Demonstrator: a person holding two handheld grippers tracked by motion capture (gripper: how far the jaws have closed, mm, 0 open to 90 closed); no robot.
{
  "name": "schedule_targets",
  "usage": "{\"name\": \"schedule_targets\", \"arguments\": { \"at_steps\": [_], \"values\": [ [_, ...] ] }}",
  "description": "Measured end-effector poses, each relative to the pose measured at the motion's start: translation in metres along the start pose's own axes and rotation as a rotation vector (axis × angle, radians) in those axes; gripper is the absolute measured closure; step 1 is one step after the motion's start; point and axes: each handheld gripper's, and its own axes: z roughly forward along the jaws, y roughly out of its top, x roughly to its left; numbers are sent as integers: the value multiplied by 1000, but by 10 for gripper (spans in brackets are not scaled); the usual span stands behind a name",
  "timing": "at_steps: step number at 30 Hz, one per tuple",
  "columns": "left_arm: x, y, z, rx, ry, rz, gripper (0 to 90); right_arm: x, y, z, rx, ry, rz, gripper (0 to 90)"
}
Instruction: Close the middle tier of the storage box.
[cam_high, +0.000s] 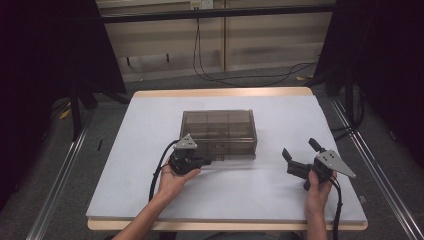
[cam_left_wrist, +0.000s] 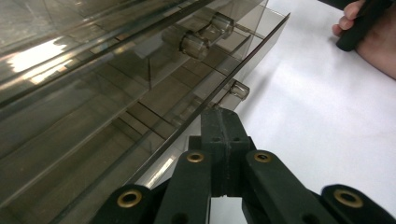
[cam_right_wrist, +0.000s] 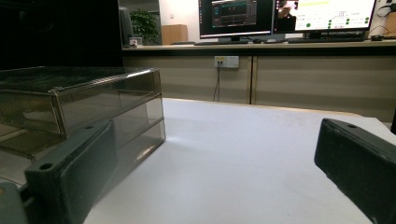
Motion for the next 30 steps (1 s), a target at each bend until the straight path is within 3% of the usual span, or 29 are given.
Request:
{"name": "schedule_targets", "arguments": {
  "at_steps": [30],
  "values": [
    [9, 6, 6, -14, 32, -4, 900, 0, 0, 0, 0, -1, 1, 0]
  ]
}}
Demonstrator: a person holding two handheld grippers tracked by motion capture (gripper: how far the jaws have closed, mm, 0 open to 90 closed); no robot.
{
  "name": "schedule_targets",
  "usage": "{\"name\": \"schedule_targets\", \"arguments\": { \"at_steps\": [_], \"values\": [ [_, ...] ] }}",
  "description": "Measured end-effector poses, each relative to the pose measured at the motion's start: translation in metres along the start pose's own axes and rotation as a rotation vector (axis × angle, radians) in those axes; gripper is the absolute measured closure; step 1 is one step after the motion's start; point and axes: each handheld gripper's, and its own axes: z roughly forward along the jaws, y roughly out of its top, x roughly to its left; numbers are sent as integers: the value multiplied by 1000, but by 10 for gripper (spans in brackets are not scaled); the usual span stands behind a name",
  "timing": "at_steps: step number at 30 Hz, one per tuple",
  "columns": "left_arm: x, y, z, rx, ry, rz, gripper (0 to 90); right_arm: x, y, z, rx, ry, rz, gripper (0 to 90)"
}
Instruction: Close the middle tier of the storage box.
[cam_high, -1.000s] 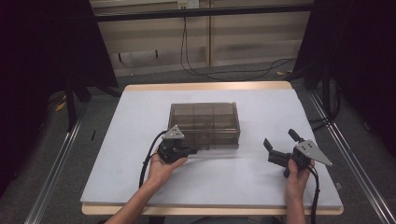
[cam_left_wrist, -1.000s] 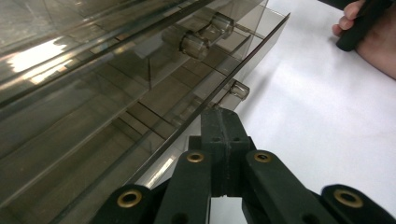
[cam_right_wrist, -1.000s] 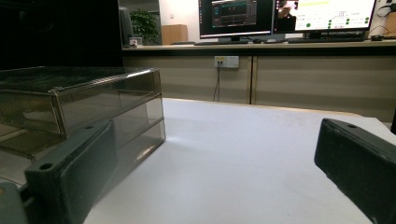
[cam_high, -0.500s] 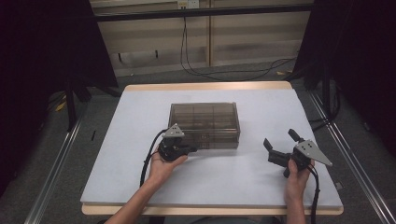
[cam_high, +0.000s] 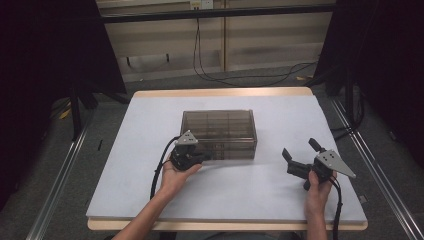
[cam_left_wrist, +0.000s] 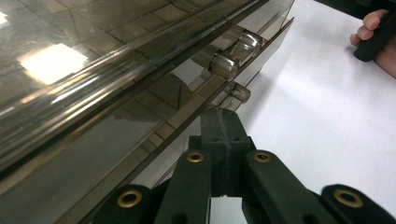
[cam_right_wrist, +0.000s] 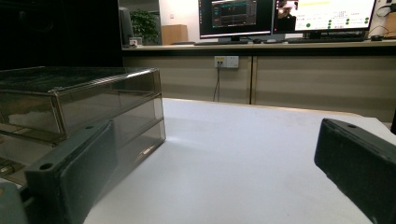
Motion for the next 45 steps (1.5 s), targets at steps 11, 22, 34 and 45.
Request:
{"name": "schedule_targets", "arguments": {
  "at_steps": [11, 22, 34, 45],
  "values": [
    [2, 0, 2, -5, 9, -4, 900, 0, 0, 0, 0, 1, 0, 0],
    [4, 3, 4, -9, 26, 5, 900, 0, 0, 0, 1, 0, 0, 0],
    [7, 0, -10, -13, -21, 15, 783, 0, 0, 0, -1, -1, 3, 0],
    [-1, -3, -30, -46, -39, 19, 563, -1, 0, 0, 0, 0, 5, 0]
  ]
}}
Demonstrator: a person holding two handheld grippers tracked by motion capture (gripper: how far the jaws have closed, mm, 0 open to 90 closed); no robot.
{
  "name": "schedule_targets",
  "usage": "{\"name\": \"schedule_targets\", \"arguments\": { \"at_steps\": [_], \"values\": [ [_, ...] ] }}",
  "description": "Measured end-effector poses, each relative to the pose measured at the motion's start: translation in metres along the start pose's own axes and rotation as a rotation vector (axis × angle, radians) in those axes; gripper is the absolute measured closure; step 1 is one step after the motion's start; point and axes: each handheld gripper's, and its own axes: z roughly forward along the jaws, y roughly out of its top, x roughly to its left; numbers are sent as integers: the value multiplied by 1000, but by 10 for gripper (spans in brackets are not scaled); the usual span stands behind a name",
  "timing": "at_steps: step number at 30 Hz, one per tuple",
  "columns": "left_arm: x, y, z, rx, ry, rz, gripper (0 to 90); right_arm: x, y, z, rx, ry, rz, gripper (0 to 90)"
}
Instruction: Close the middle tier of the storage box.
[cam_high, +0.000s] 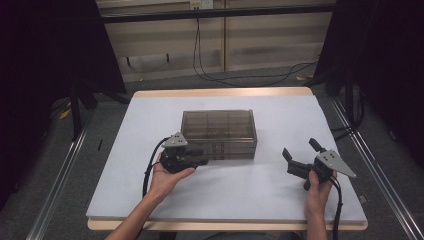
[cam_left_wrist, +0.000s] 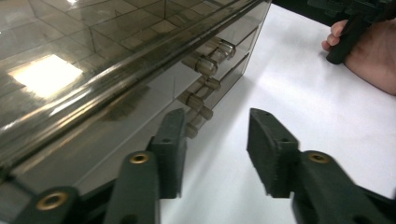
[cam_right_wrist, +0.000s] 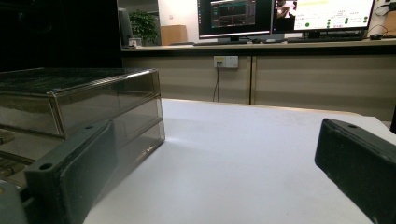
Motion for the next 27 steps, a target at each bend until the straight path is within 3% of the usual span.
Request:
{"name": "schedule_targets", "arguments": {
  "at_steps": [4, 8, 10, 14, 17, 23, 27],
  "values": [
    [-2, 0, -7, 18, 11, -9, 477, 0, 0, 0, -1, 0, -1, 0],
    [-7, -3, -17, -9, 53, 7, 420, 0, 0, 0, -3, 0, -1, 0],
    [-8, -4, -22, -25, 52, -10, 357, 0, 0, 0, -1, 0, -2, 0],
    [-10, -7, -30, -16, 66, -8, 245, 0, 0, 0, -6, 0, 1, 0],
    [-10, -14, -41, -16, 94, -27, 174, 0, 0, 0, -3, 0, -2, 0],
    [-7, -29, -55, -1, 110, -74, 98, 1, 0, 0, -3, 0, -2, 0],
    [-8, -40, -65, 2, 126, -80, 74, 1, 0, 0, -1, -4, -5, 0]
  ]
}}
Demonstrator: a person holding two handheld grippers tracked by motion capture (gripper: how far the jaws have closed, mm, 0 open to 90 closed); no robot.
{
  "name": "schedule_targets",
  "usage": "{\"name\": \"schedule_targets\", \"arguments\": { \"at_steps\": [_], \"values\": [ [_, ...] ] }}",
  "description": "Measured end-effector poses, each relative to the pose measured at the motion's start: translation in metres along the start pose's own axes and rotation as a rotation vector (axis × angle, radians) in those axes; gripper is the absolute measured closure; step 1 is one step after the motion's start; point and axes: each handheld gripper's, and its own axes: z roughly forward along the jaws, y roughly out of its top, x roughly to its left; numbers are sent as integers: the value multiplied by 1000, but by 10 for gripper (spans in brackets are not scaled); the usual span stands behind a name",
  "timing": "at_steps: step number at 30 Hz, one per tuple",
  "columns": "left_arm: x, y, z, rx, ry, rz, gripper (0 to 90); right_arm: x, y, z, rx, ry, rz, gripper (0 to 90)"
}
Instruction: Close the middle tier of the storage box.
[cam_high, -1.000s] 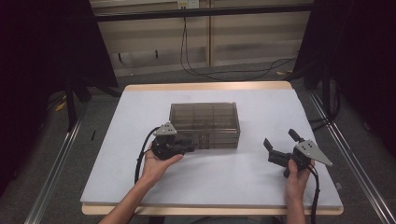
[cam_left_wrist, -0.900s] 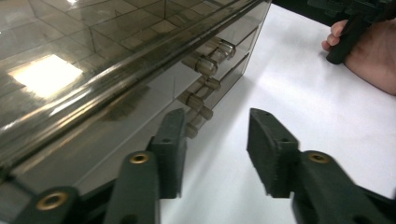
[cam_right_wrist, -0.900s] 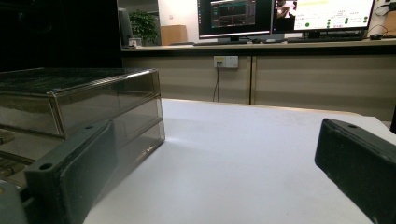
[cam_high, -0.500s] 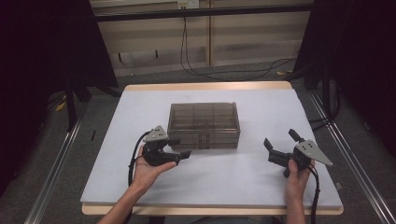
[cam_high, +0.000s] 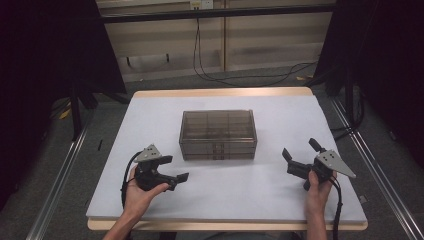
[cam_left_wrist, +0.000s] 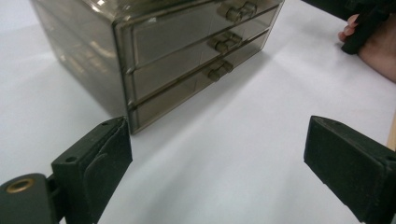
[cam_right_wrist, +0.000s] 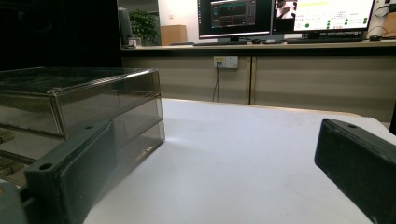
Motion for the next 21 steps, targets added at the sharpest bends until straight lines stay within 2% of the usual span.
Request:
{"name": "schedule_targets", "arguments": {
  "at_steps": [8, 15, 16, 17, 18, 21],
  "values": [
    [7, -19, -15, -10, -26, -23, 39, 0, 0, 0, -2, 2, -2, 0],
    [18, -35, -26, -19, -7, -56, 39, 0, 0, 0, -3, 3, -1, 0],
    [22, -39, -29, -11, 21, -66, 46, 0, 0, 0, -3, 4, -1, 0],
    [22, -39, -29, -11, 21, -66, 53, 0, 0, 0, -3, 4, -1, 0],
    [25, -42, -31, 5, 53, -69, 52, 1, 0, 0, -3, 0, -1, 0],
    [29, -45, -32, 8, 66, -85, 52, 0, 0, 0, -3, 4, -1, 0]
  ]
}}
